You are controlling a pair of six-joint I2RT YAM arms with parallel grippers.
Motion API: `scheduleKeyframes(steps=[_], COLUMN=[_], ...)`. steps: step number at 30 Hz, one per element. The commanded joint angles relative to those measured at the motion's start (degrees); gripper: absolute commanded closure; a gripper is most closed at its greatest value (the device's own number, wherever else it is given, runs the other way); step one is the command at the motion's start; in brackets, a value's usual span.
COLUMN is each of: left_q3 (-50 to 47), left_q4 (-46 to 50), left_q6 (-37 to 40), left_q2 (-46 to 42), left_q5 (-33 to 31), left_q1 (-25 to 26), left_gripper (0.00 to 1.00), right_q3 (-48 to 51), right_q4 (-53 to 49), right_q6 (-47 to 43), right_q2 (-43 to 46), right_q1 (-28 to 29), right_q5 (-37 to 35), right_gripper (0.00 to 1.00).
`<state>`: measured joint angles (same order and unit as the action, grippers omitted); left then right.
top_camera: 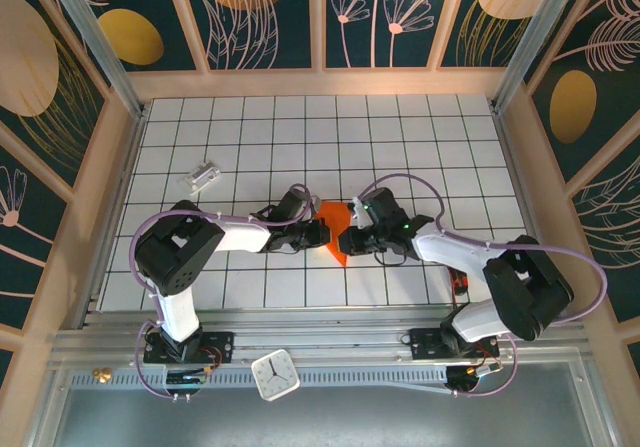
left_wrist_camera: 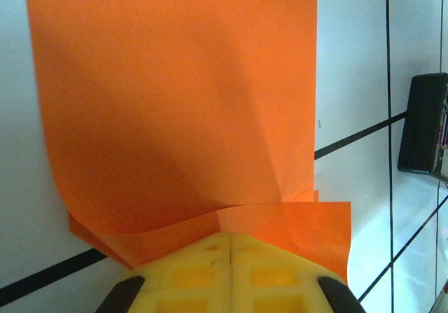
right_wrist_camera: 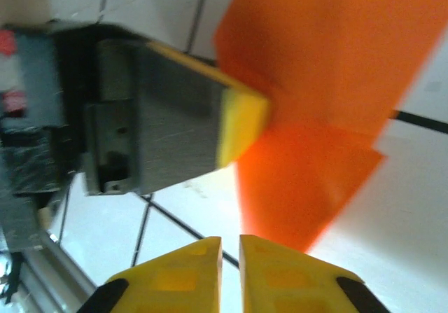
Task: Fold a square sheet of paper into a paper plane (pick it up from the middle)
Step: Third fold the triangle at the center of the table.
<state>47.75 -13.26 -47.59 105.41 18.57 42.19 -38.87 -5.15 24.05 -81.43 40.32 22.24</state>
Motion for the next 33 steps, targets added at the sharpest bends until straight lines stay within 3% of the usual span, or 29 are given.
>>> scheduleKeyframes(steps=[1, 14, 33], left_q3=[-0.54, 0.47, 0.99], left_q4=[4.6, 5.48, 7.11], left_q6=[1.1, 1.96, 3.51], left_q2=[2.59, 2.82, 2.7], left_q5=[-3.6, -3.45, -4.67], left_q1=[-0.55, -0.61, -0.58], left_gripper=[1.0, 1.0, 1.0], right_q3=[-1.26, 0.55, 10.64], right_q4=[4.55, 4.75, 1.33], right_q6=[1.65, -1.19, 2.84], right_q2=[-3.09, -10.14, -6.77], right_q1=[2.24, 1.37, 2.7], right_q5=[2.73, 0.55, -1.5], right_gripper=[0.89, 0.98, 1.0])
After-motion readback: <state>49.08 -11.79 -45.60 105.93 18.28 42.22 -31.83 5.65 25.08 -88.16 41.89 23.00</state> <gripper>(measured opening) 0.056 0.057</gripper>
